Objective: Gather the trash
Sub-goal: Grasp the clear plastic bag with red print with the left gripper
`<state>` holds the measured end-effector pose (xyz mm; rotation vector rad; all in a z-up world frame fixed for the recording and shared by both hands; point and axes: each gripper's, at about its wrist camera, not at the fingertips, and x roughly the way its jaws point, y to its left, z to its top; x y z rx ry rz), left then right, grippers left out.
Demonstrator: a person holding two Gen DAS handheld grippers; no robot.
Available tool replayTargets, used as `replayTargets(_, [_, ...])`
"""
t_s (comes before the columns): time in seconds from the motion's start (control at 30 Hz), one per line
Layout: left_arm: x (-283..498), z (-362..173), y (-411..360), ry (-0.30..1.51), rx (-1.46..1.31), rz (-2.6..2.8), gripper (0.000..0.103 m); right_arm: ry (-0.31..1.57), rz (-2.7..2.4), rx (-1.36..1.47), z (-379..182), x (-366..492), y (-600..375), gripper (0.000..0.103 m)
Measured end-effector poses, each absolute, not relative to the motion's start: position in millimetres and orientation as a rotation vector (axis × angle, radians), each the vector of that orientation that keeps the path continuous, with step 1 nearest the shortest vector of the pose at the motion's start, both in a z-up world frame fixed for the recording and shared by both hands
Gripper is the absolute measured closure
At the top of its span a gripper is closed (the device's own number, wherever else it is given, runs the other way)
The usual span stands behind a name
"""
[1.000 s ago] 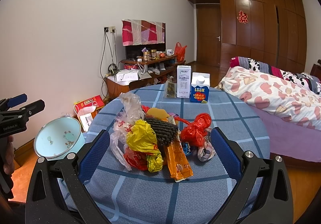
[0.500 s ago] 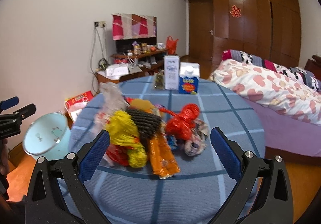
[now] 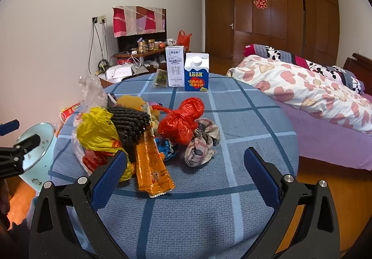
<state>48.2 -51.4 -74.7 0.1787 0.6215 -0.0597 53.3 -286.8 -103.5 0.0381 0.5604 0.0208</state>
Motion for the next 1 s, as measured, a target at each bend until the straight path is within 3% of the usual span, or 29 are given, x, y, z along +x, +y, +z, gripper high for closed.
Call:
replayTargets(0.6, [88, -102, -106, 0.656, 0.212, -0.165, 0.009, 0.618, -0.034, 0.076, -135, 68, -318, 0.005])
replayTargets(0.7, [93, -104, -113, 0.665, 0.205, -0.197, 0.019, 0.624, -0.034, 0.077, -138, 69, -319, 0.005])
replayTargets(0.8, [101, -106, -116, 0.676, 0.194, -0.23, 0.042, 0.628, -0.036, 0.079, -141, 70, -321, 0.005])
replayTargets(0.87, [104, -108, -117, 0.693, 0.183, -0.253, 0.074, 0.629, -0.036, 0.08, -141, 70, -321, 0.005])
replayTargets(1.0, [102, -103, -114, 0.694, 0.173, -0.276, 0.086, 0.631, -0.037, 0.082, -143, 71, -321, 0.005])
